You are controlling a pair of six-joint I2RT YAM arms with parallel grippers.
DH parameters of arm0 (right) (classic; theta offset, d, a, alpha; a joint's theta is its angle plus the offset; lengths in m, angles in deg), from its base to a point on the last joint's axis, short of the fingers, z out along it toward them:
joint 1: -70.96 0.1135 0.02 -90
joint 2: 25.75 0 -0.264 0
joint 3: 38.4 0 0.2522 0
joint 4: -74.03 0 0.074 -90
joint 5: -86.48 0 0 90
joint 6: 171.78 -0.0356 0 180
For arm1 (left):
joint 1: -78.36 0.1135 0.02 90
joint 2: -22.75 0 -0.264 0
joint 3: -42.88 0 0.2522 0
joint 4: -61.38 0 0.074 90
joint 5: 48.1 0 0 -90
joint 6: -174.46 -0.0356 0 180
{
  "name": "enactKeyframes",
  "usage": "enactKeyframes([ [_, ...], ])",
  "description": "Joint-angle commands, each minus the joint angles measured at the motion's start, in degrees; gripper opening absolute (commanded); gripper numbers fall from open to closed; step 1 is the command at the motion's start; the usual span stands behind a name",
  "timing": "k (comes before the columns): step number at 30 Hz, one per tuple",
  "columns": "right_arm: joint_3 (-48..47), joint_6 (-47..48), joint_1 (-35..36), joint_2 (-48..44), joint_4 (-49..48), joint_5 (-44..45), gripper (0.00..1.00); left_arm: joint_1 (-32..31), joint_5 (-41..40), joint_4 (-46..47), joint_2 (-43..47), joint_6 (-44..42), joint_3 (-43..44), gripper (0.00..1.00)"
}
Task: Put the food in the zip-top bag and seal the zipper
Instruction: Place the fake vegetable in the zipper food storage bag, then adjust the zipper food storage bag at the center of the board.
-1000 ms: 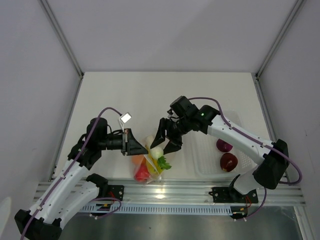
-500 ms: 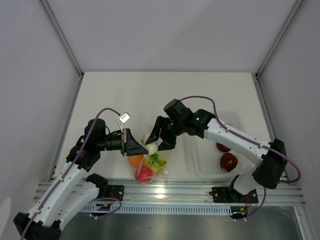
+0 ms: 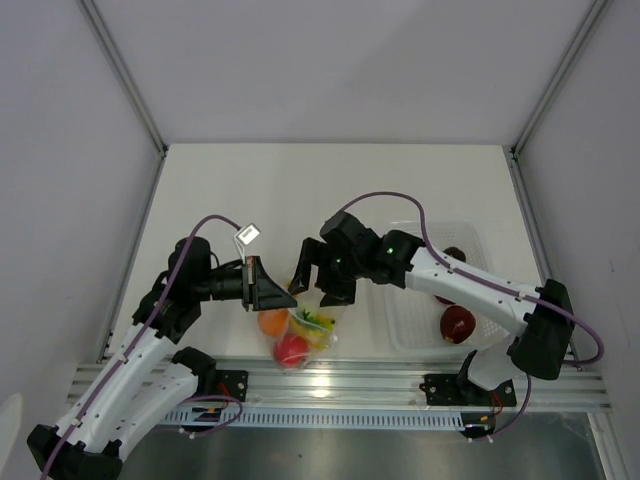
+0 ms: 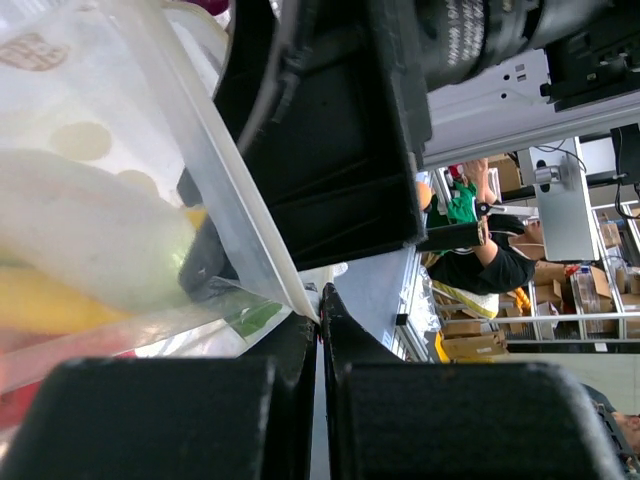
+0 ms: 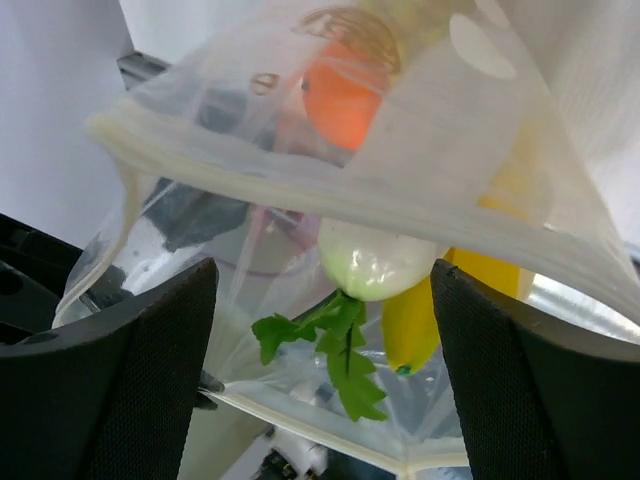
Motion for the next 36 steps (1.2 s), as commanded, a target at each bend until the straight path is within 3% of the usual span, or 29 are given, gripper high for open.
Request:
enactKeyframes([
  [1,-2.3,5.9,2.5,-3.7,1.3,6.2,0.88,-0.4,1.8,3.3,0.0,0.6,-0.1,0.00],
  [6,-8.1,12.2,4.3,-8.0,9.2,14.5,0.85,-0.4,2.0,2.8,0.1,0.3,0.6,0.01],
  [10,-7.1,14.5,4.3,-13.7,11.5,17.9,0.80,-0.4,2.1,1.5,0.2,-0.5,1.0,0.00],
  [15,-5.8,15.6,3.6,-14.6,10.3,9.1,0.69,-0.4,2.2,1.5,0.1,-0.6,1.1,0.01],
  [19,-11.8,16.8,5.0,-10.7,21.1,19.3,0.71,-0.4,2.2,2.1,0.3,-0.1,1.2,0.01],
  [26,-9.6,19.5,0.7,-9.6,26.2,25.8,0.73,-0.4,2.5,1.2,0.5,-0.3,1.8,0.00],
  [30,-5.8,19.9,-0.9,-10.3,23.8,25.5,0.72,-0.4,2.6,0.5,0.3,-0.9,2.3,0.00],
  [36,3.1,22.9,-3.8,-11.2,11.2,15.7,0.66,-0.4,2.7,0.7,0.2,-0.7,2.3,0.01],
])
